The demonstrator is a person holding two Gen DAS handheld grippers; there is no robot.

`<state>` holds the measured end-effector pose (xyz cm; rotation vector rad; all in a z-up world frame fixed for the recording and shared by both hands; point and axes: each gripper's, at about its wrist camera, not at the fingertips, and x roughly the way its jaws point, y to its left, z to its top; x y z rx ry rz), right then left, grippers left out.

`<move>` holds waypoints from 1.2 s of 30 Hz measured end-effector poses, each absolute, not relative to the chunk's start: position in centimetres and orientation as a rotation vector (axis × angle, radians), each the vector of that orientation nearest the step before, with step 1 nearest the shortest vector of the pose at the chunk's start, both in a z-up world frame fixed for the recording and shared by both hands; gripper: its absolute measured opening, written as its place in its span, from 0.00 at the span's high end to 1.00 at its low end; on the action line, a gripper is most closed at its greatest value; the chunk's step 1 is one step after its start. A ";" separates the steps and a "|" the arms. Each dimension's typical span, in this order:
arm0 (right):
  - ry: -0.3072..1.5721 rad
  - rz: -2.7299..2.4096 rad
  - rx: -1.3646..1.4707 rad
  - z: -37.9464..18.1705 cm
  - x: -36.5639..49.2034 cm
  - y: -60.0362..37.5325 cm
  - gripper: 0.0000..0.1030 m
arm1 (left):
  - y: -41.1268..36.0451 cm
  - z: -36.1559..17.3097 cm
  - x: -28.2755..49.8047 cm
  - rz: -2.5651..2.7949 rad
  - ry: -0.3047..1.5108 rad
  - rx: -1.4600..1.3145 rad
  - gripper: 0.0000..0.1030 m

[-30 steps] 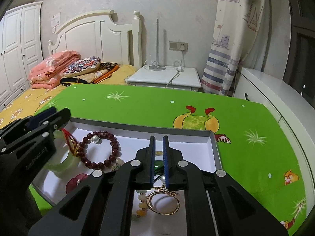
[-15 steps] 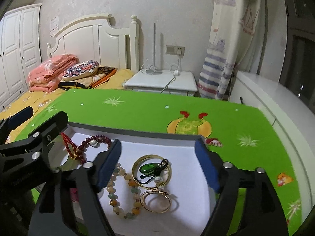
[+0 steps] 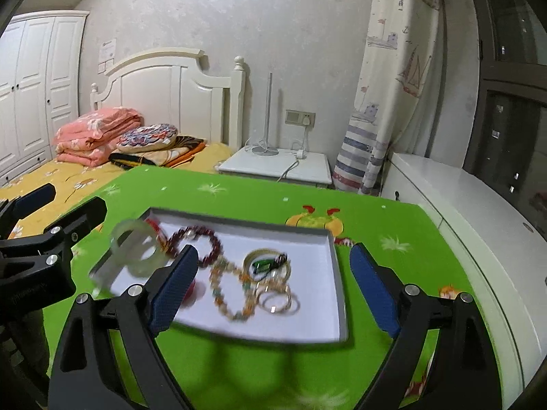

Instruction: Organize jewelry

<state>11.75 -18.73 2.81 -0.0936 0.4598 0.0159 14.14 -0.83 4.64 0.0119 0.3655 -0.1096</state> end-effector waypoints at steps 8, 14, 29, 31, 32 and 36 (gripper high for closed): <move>0.493 0.023 -0.062 1.0 8.4 -19.4 0.18 | -1.0 2.1 10.1 -0.117 0.397 0.051 0.05; 0.486 0.031 -0.081 -0.3 6.6 -18.2 0.18 | -0.6 1.4 8.2 -0.122 0.399 0.038 0.04; 0.496 0.035 -0.093 -1.0 6.2 -17.7 0.18 | 0.3 0.6 7.5 -0.101 0.419 0.030 0.04; 0.497 0.037 -0.092 -1.0 6.2 -17.8 0.18 | 0.4 0.4 7.6 -0.098 0.425 0.030 0.04; 0.497 0.038 -0.092 -1.0 6.2 -17.8 0.18 | 0.4 0.3 7.6 -0.098 0.426 0.030 0.04; 0.495 0.038 -0.089 -0.9 6.2 -17.8 0.18 | 0.5 0.3 7.7 -0.099 0.427 0.031 0.04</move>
